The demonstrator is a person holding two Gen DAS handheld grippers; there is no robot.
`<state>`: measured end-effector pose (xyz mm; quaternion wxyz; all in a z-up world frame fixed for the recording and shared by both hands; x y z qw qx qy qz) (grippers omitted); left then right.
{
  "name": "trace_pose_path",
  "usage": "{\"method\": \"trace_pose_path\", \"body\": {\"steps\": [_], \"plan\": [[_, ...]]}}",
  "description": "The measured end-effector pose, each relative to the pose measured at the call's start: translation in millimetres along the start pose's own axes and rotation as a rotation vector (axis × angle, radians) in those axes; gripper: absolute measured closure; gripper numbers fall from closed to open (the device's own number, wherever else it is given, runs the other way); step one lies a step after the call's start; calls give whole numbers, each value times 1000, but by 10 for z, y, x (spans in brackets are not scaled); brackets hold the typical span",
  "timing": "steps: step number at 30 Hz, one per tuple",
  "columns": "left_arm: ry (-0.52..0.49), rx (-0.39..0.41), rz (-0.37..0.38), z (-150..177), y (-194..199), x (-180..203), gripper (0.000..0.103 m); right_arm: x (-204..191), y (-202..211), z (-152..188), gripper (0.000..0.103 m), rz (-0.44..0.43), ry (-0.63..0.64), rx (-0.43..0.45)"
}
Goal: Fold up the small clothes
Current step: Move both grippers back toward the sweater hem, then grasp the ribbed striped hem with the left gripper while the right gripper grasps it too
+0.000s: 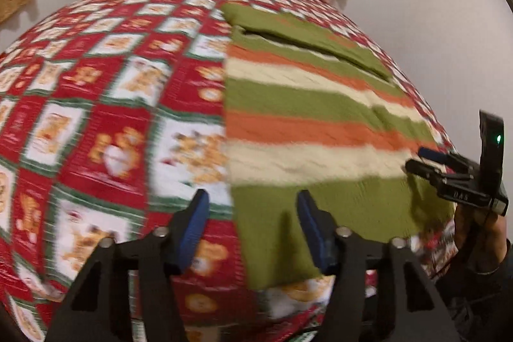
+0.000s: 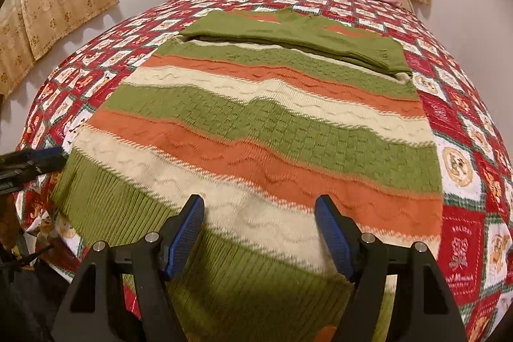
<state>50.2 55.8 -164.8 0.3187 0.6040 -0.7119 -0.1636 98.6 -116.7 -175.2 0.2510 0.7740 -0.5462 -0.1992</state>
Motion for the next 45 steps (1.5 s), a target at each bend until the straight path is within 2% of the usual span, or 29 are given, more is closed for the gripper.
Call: {"method": "trace_pose_path", "body": {"steps": [2, 5, 8, 13, 14, 15, 18, 21, 23, 27, 28, 30, 31, 32, 35, 39, 40, 42, 44, 45], "plan": [[4, -33, 2, 78, -54, 18, 62, 14, 69, 10, 31, 4, -9, 12], [23, -43, -18, 138, -93, -21, 62, 31, 156, 46, 31, 11, -24, 27], [-7, -44, -69, 148, -82, 1, 61, 37, 196, 114, 31, 10, -41, 25], [-12, -47, -54, 166, -92, 13, 63, 143, 324, 183, 31, 30, -69, 39], [-16, -47, -44, 164, -92, 21, 73, 204, 368, 185, 31, 43, -82, 46], [-20, -51, -2, 172, -90, 63, 92, 283, 421, 191, 31, 61, -99, 53], [-41, -36, 25, 152, -62, 112, 93, 545, 576, 241, 31, 137, -126, 58], [-15, -8, 54, 82, -17, 93, 94, 773, 693, 325, 31, 210, -132, 43], [-19, 9, 77, 32, 17, 115, 94, 872, 729, 380, 31, 227, -148, 29], [-53, 8, 62, 54, -12, 138, 93, 977, 740, 544, 31, 232, -188, -10], [-56, 1, 57, 76, -29, 131, 93, 974, 750, 574, 33, 221, -198, -15], [-53, -10, 58, 98, -55, 117, 94, 936, 770, 617, 52, 207, -205, -16], [-53, -11, 58, 103, -54, 112, 94, 926, 775, 629, 56, 202, -205, -18], [-52, -11, 59, 103, -51, 111, 94, 909, 775, 651, 59, 191, -207, -25], [-51, -15, 55, 115, -65, 100, 93, 890, 770, 685, 60, 182, -201, -31], [-48, -23, 29, 142, -71, 74, 87, 846, 775, 700, 61, 182, -190, -34], [-49, -22, 27, 142, -68, 71, 86, 817, 779, 705, 66, 172, -187, -33], [-54, -30, 30, 156, -66, 85, 81, 792, 779, 710, 86, 158, -181, -24], [-47, -38, 46, 175, -69, 90, 81, 801, 790, 713, 92, 119, -222, -7], [-44, -41, 55, 178, -68, 87, 88, 816, 806, 707, 92, 109, -240, 9]]}}
Point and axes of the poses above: each gripper's, at about its wrist camera, not at the fingertips, and y roughly against the way its jaws point, x to its right, z to its underside, the point moved 7 cm from there along -y, roughly the way its jaws point, and after that the axes turned 14 degrees about x, right-handed, at the moved point
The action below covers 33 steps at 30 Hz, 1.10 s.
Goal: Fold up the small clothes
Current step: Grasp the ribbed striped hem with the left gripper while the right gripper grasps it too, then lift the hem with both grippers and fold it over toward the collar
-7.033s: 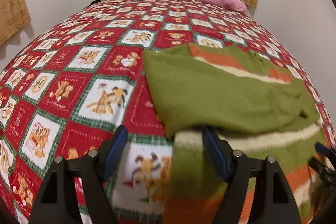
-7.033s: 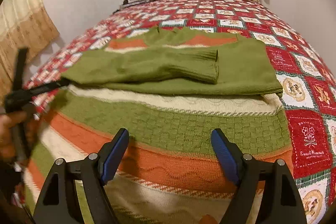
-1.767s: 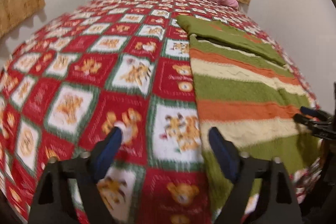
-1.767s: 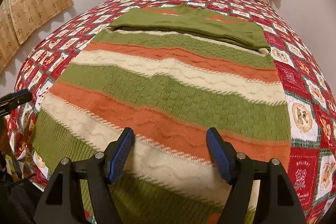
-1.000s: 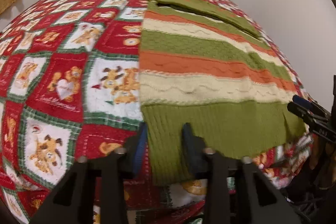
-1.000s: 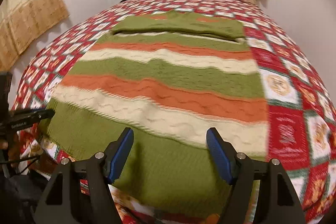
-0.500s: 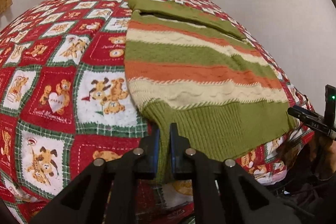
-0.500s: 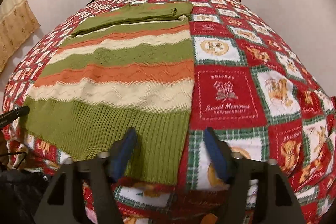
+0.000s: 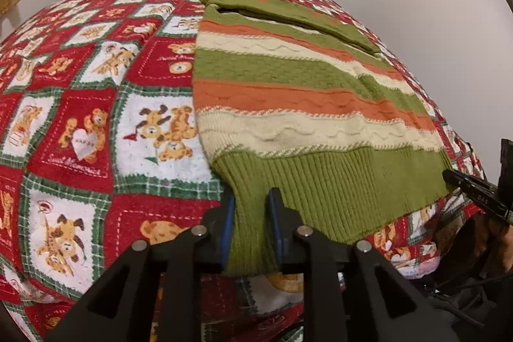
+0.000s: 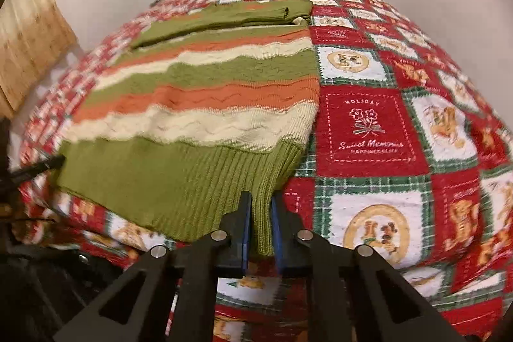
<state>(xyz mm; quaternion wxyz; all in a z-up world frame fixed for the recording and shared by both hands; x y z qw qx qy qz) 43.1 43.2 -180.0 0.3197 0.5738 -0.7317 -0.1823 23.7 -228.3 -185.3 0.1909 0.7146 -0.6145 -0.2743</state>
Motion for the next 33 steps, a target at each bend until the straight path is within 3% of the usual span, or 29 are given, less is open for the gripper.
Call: {"method": "trace_pose_path", "body": {"steps": [1, 8, 19, 33], "plan": [[0, 2, 5, -10, 7, -5, 93, 10, 29, -21, 93, -5, -15, 21], [-56, 104, -1, -273, 159, 18, 93, -24, 255, -395, 94, -42, -35, 194], [53, 183, 104, -984, 38, -19, 93, -119, 191, -1331, 95, -74, -1, 382], [91, 232, 121, -1808, -390, -154, 94, -114, -181, -2215, 95, -91, 39, 435]]}}
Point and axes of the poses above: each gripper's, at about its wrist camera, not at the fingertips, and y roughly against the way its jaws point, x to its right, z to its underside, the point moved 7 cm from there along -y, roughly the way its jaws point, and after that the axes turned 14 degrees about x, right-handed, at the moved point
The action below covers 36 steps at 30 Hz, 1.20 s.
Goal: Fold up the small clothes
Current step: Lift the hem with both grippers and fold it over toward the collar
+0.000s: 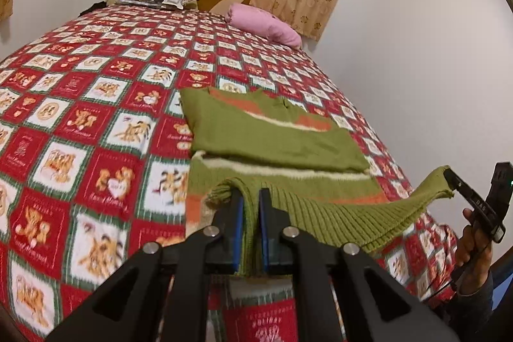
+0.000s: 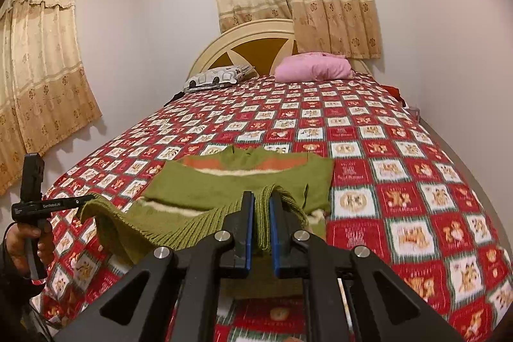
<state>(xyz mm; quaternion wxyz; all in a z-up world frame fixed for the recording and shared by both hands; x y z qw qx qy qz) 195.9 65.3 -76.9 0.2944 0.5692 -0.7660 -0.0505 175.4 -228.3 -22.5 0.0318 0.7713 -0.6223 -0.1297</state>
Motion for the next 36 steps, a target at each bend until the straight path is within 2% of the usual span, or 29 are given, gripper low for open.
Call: {"method": "trace_pose_path", "body": {"steps": [8, 13, 17, 23, 26, 28, 29, 30, 32, 36], "plan": [[24, 39, 0, -370, -236, -33, 94, 127, -375, -285, 95, -4, -19, 13], [16, 59, -5, -652, -473, -49, 94, 211, -761, -385, 95, 6, -6, -13], [-36, 28, -32, -683, -804, -79, 94, 353, -1163, -262, 95, 17, -37, -84], [-94, -63, -90, -522, -1345, -266, 93, 669, -1775, 197, 95, 45, -121, -237], [-91, -104, -154, -411, -1540, -428, 83, 834, -2042, 379, 89, 74, -150, -285], [-84, -95, -188, -421, -1510, -494, 72, 939, -2117, 410, 66, 96, -161, -286], [-77, -85, -193, -438, -1481, -508, 59, 991, -2120, 392, 45, 109, -156, -272], [-71, -54, -203, -485, -1391, -542, 43, 1030, -2102, 358, 38, 111, -157, -252], [-88, -11, -214, -551, -1262, -593, 34, 1071, -2052, 307, 38, 107, -157, -226], [-164, -12, -207, -583, -1135, -632, 33, 1099, -2054, 320, 38, 112, -94, -247]]}}
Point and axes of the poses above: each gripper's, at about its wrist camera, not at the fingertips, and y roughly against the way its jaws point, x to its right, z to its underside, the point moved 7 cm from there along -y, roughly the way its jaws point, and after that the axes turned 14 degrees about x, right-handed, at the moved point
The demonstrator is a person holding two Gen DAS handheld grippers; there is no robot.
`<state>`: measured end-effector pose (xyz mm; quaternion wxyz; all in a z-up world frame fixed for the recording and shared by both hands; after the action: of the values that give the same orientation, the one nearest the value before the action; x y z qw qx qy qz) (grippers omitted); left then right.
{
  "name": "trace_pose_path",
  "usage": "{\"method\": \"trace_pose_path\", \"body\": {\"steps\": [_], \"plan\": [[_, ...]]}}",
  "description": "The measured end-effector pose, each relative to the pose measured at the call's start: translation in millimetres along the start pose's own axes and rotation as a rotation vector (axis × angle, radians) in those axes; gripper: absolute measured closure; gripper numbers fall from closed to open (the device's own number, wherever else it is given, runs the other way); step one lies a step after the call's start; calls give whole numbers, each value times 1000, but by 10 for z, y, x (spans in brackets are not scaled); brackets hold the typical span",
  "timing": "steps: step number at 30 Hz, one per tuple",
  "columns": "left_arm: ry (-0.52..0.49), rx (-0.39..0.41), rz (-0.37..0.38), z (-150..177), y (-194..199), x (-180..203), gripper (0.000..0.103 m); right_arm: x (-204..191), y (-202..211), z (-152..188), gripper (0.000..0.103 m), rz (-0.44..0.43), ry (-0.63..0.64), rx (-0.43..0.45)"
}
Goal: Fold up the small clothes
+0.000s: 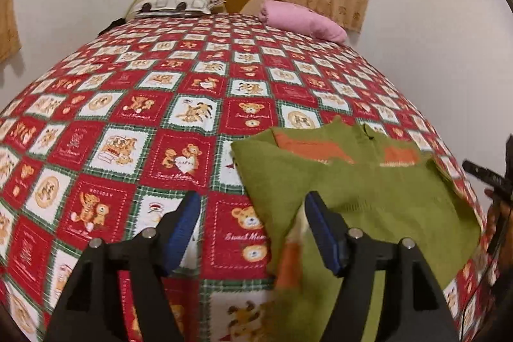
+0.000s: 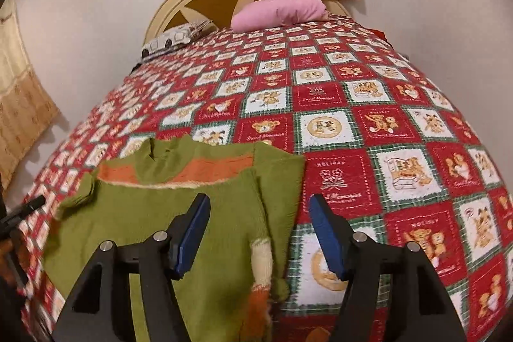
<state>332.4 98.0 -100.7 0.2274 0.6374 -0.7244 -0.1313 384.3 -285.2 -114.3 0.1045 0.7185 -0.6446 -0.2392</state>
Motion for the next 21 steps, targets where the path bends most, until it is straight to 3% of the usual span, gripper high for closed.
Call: {"method": "trace_pose_path", "body": {"steps": [3, 8, 14, 16, 17, 18, 19, 21], "plan": [[-62, -14, 30, 15, -25, 99, 27, 34, -33, 58, 38, 0, 19, -28], [-212, -16, 67, 45, -165, 429, 26, 28, -98, 121, 38, -7, 33, -60], [-286, -62, 83, 109, -455, 665, 26, -85, -229, 189, 38, -33, 108, -124], [-307, -77, 80, 129, -515, 693, 35, -111, -302, 202, 38, -34, 133, -142], [-293, -102, 98, 149, -560, 699, 52, -122, -337, 210, 38, -34, 141, -149], [-271, -128, 122, 170, -588, 696, 79, -136, -388, 222, 38, -39, 147, -160], [-250, -150, 139, 185, -615, 685, 89, -153, -430, 236, 41, -42, 155, -168], [-235, -154, 151, 188, -620, 662, 96, -207, -486, 280, 99, -41, 193, -191]]}}
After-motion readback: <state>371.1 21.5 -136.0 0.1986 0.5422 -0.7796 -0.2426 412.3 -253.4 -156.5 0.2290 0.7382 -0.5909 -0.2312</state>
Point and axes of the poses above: each gripper's, at about its wrist camera, not at the fingertips, and y roughly against the way its jaws point, x to its right, z to its underside, the point moved 7 cm from there along -y, roughly the way its jaws point, and after that the axes turned 14 degrees about x, right-handed, at the moved point
